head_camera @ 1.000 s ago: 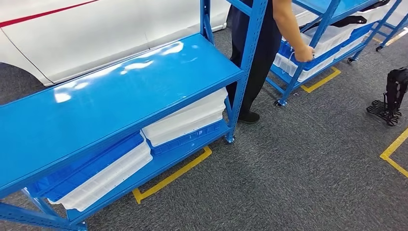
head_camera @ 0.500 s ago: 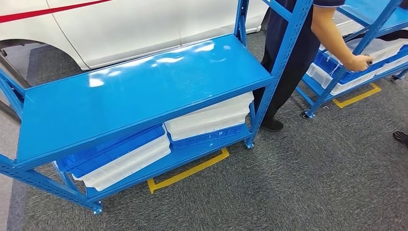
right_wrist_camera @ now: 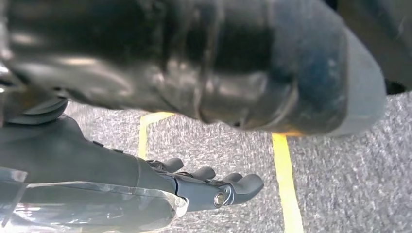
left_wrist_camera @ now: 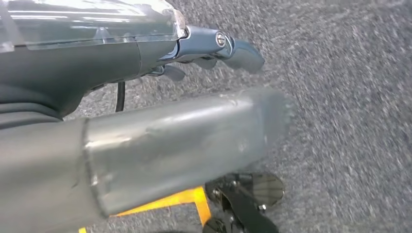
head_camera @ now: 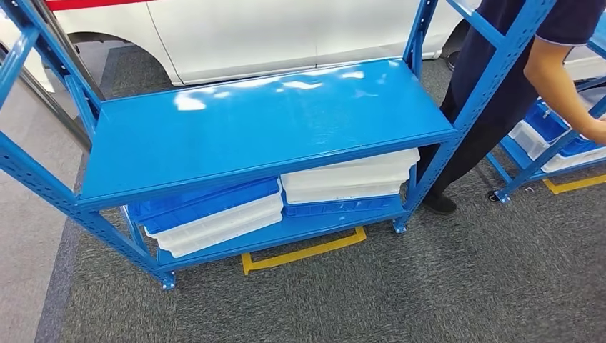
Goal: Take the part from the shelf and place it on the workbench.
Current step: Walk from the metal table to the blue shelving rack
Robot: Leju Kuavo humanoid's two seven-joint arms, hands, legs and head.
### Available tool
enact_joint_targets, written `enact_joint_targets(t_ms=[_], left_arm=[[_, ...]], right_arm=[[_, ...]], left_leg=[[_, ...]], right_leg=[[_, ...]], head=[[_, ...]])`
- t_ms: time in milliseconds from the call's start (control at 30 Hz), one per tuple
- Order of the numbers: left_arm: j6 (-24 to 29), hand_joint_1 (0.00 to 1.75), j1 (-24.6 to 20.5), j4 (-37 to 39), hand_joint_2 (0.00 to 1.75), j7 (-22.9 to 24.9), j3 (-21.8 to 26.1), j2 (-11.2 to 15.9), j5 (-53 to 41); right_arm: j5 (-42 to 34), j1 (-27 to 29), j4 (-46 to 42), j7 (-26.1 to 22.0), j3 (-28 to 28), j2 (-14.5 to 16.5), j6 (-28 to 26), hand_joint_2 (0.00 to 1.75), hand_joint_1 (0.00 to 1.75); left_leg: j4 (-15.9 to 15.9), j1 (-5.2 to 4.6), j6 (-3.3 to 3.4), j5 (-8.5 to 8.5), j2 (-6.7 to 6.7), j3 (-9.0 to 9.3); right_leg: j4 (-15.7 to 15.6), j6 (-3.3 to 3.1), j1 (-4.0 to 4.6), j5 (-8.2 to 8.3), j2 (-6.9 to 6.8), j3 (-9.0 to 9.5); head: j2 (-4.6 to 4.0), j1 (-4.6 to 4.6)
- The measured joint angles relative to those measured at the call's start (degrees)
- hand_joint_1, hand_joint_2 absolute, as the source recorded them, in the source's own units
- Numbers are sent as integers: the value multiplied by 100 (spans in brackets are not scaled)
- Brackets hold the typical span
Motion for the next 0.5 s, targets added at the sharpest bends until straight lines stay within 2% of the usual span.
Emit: enact_joint_targets(t_ms=[33, 67, 133, 167, 200, 233, 267, 333, 367, 400, 433, 500], left_arm=[[0, 0, 4, 0, 0, 0, 1, -2, -3], [-1, 0, 2, 0, 0, 1, 1, -4, -13], [-9, 0, -12, 0, 0, 2, 2, -9, -34], [-14, 0, -16, 0, 0, 2, 1, -11, -45], [-18, 0, -19, 0, 0, 2, 1, -13, -51], [-19, 0, -18, 0, 0, 2, 1, -14, -58], [-19, 0, -15, 0, 0, 2, 1, -15, -68], [-20, 0, -6, 0, 0, 2, 2, -20, -83], [-21, 0, -5, 0, 0, 2, 2, -22, -88], [-21, 0, -5, 0, 0, 2, 2, -23, -89], [-22, 0, -3, 0, 0, 1, 2, -25, -89], [-23, 0, 1, 0, 0, 1, 2, -25, -90]], right_arm=[[13, -7, -2, 1, -4, -1, 4, 0, 0], [24, -5, -4, 1, -10, -1, 10, 0, 0], [40, 10, -7, 4, -29, -2, 17, 0, 0], [44, 14, -7, 8, -40, -3, 21, 0, 0], [47, 18, -8, 14, -49, -4, 25, 0, 0], [50, 20, -8, 21, -58, -6, 28, 0, 0], [51, 21, -9, 28, -65, -8, 31, 0, 0], [51, 21, -15, 35, -75, -14, 29, 0, 0], [51, 17, -19, 35, -78, -17, 27, 0, 0], [51, 12, -21, 35, -79, -19, 25, 0, 0], [51, 7, -23, 35, -79, -21, 23, 0, 0], [51, -1, -23, 38, -80, -20, 22, 0, 0]], left_leg=[[-19, 13, 39, 20, -54, 2], [-39, 29, 80, 46, -110, 7], [-51, 39, 135, 81, -218, -11], [-47, 35, 149, 91, -284, -27], [-42, 33, 155, 97, -351, -38], [-35, 31, 157, 100, -417, -42], [-27, 32, 155, 100, -476, -38], [-12, 31, 141, 92, -565, -25], [7, 21, 118, 85, -598, -32], [17, 15, 88, 82, -624, -46], [23, 11, 51, 83, -642, -63], [20, 13, -25, 91, -670, -87]], right_leg=[[52, 35, -11, -53, 82, -8], [193, 68, -24, -170, 220, -59], [816, 110, -48, -551, 543, -334], [1209, 119, -54, -728, 621, -521], [1508, 124, -58, -813, 655, -668], [1626, 124, -61, -783, 668, -734], [1507, 117, -63, -632, 674, -691], [777, 81, -66, -188, 726, -387], [414, 58, -60, -30, 775, -245], [171, 37, -51, 58, 821, -160], [61, 18, -40, 79, 859, -133], [36, -27, -40, 98, 850, -146]], head=[[0, 1], [0, 2], [0, 4], [0, 4], [0, 4], [0, 4], [0, 4], [0, 4], [0, 3], [0, 3], [0, 2], [0, 2]])
